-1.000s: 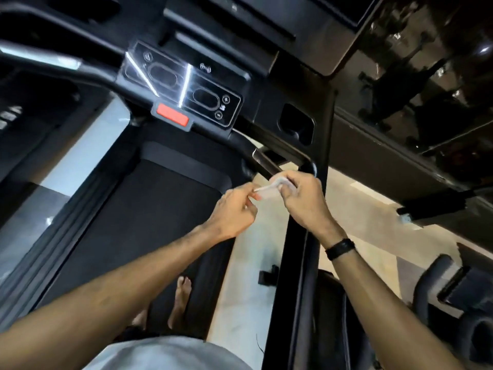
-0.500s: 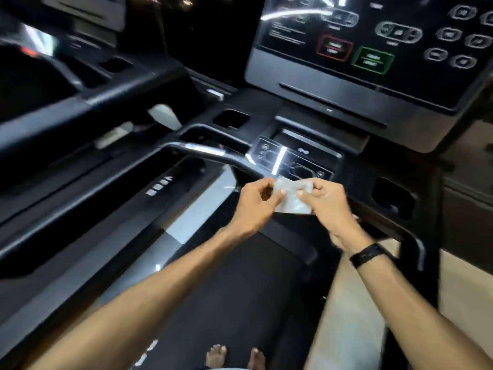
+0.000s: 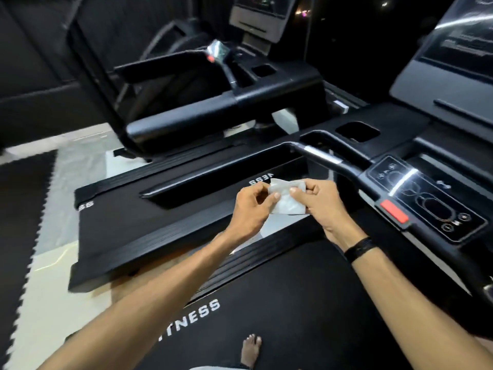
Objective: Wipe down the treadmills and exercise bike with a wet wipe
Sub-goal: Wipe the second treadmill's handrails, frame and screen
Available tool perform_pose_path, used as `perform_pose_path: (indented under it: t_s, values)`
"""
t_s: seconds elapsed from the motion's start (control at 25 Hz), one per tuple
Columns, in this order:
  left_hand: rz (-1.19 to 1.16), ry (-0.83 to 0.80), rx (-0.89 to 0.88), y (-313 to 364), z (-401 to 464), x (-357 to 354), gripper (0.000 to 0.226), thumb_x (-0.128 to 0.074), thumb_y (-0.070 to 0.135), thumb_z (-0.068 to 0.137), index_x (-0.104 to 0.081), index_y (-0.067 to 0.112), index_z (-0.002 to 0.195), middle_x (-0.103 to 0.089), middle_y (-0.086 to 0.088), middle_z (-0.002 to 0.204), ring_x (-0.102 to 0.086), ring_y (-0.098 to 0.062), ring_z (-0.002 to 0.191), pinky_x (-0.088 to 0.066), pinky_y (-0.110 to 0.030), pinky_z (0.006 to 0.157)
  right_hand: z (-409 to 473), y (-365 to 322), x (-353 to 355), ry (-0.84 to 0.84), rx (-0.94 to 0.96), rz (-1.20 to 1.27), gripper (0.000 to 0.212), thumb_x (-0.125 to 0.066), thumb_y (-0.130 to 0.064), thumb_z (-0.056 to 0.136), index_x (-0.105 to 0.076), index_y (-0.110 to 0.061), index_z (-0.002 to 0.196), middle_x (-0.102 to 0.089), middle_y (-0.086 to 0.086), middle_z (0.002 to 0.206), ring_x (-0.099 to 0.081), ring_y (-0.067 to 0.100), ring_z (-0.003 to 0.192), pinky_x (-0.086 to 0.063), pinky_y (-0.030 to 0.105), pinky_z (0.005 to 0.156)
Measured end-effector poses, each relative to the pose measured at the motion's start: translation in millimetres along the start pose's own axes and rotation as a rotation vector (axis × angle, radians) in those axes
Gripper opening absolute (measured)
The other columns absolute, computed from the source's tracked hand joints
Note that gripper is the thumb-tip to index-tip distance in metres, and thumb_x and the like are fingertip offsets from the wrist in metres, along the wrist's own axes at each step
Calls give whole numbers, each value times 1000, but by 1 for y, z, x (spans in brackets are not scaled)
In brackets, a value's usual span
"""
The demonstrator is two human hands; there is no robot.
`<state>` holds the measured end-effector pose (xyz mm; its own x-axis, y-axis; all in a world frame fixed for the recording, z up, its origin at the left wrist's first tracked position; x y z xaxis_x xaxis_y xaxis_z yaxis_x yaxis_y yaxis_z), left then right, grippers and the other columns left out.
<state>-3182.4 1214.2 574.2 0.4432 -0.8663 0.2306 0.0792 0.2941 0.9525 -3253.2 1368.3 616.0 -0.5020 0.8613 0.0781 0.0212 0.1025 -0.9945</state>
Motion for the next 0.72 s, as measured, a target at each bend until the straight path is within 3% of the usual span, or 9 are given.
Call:
perform_pose_path:
  t_s: [0.08,0.36,0.52,0.72]
  values:
    - [61,53,7,-9,-14,31,13,-65,19,95,-71,8,94,-71,-11,85,-66,-24,75,-54,-42,70,3,5,-32,-54,-24,10,14,-60,-6,99,-73,-2,103,-76,16,96,-74,27,93,-59,52,88]
    - [144,101,87,-55,-45,123,21,-61,38,93,-70,20,91,-68,3,79,-65,-28,74,-53,-56,69,7,22,-130,-106,-115,31,15,-58,-9,101,-73,-6,103,-76,14,98,-73,29,97,-57,54,91]
    - [173,72,91,-89,-48,185,16,-59,35,92,-71,25,94,-71,9,85,-68,-18,80,-56,-53,74,14,39,-204,-7,-204,98,15,-58,-9,101,-71,-3,101,-74,20,102,-72,31,99,-58,56,89]
    - [262,41,170,-135,-57,269,15,-56,32,87,-71,32,88,-71,16,79,-68,-9,78,-56,-44,76,0,74,-306,166,-384,189,18,-53,-5,102,-69,-8,95,-74,19,103,-72,25,89,-63,41,70]
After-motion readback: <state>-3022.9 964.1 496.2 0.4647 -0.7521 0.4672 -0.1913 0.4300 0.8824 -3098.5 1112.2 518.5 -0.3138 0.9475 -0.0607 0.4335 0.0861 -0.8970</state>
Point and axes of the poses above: each hand's wrist, its own z-axis towards the middle knuckle, its own x-axis out of the back of the hand, y = z × x, the point moved 1 cm from there along z, towards the middle knuckle
